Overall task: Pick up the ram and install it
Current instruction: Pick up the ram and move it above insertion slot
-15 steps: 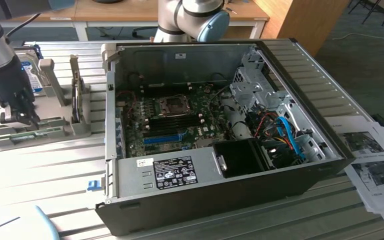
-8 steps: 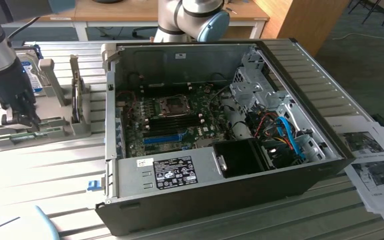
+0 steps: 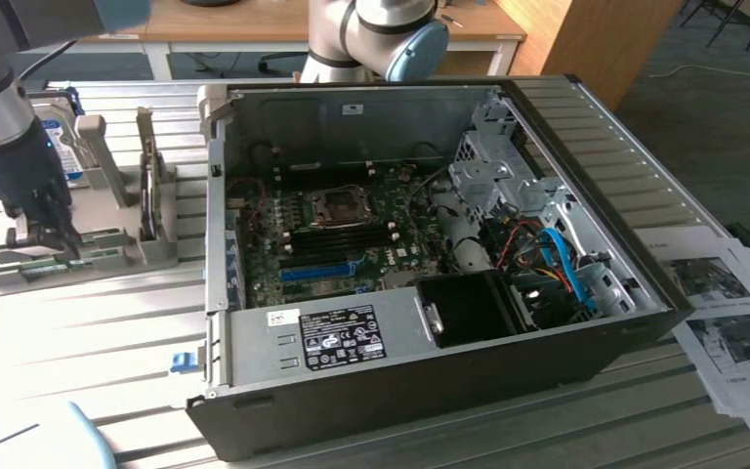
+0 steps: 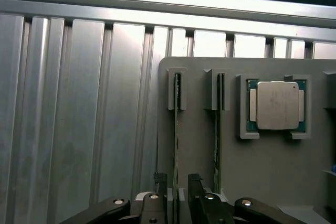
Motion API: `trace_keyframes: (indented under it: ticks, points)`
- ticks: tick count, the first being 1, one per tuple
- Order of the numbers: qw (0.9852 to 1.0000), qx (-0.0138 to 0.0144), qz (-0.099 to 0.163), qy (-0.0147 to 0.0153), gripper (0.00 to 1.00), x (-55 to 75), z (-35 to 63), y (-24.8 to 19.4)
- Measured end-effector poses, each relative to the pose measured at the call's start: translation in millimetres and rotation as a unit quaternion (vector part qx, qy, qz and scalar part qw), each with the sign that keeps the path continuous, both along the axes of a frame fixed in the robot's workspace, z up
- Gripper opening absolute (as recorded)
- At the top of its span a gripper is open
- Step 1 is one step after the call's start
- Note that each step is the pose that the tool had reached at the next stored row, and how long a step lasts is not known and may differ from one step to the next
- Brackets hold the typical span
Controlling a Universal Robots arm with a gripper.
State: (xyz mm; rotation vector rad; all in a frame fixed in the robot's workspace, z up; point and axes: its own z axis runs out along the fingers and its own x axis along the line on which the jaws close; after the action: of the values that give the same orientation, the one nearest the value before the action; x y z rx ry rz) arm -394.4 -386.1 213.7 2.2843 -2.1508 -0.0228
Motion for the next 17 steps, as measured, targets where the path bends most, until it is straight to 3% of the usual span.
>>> trace_keyframes:
  ticks: [17]
  points:
    - [1.0, 0.0, 0.0, 0.0, 0.29, 0.0, -12.0, 0.0]
